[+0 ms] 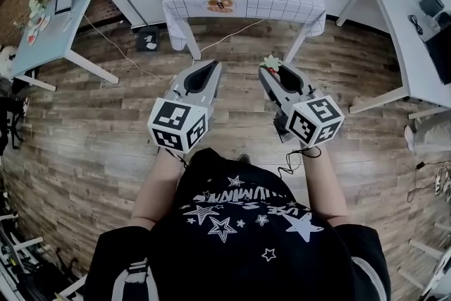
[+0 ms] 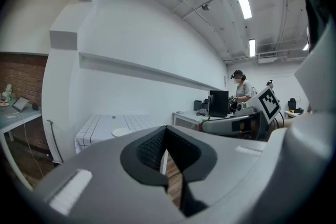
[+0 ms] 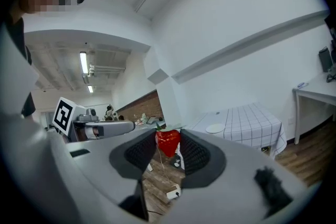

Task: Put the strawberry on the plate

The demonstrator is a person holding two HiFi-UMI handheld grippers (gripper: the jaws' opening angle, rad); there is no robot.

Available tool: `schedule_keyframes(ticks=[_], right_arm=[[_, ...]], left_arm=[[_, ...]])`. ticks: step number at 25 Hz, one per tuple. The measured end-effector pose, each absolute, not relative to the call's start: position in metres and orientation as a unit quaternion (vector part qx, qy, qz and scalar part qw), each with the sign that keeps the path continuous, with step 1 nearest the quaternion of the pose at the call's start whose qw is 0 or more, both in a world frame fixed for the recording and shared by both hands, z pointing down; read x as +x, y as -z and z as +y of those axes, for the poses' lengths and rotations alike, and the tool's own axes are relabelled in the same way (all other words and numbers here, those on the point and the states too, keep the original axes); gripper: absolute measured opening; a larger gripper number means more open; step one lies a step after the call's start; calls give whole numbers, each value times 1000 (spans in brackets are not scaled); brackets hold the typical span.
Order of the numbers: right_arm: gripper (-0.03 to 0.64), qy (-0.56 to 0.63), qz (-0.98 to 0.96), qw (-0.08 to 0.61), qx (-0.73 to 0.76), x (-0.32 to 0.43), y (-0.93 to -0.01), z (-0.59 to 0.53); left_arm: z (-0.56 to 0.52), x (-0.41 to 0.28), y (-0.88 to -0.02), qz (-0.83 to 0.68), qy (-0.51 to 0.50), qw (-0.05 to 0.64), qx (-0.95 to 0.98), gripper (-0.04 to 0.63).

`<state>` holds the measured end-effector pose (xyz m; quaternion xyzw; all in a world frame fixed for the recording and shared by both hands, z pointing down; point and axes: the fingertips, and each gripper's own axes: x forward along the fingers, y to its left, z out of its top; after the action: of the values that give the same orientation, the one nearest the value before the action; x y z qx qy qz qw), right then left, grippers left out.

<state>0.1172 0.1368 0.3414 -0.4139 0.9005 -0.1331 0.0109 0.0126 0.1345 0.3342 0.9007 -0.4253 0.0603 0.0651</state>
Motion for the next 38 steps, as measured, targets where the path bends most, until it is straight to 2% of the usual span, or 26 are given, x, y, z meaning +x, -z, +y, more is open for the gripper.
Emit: schedule_keyframes(ticks=[8,18,26,38], right_arm=[[149,162,902,11,-401,117,-364,129],[149,158,896,-25,-415,109,-374,98],[149,158,885,-31,-437,107,-377,34],[149,169,885,-40,-433,66,-379,-83]], left_arm=[[141,11,-359,-437,-72,100,891,9],[89,-2,-369,-432,-48,115,893,9],[23,-6,-375,-412,-47,117,902,9],[-84,-43,-383,-416,-56,132,898,9]])
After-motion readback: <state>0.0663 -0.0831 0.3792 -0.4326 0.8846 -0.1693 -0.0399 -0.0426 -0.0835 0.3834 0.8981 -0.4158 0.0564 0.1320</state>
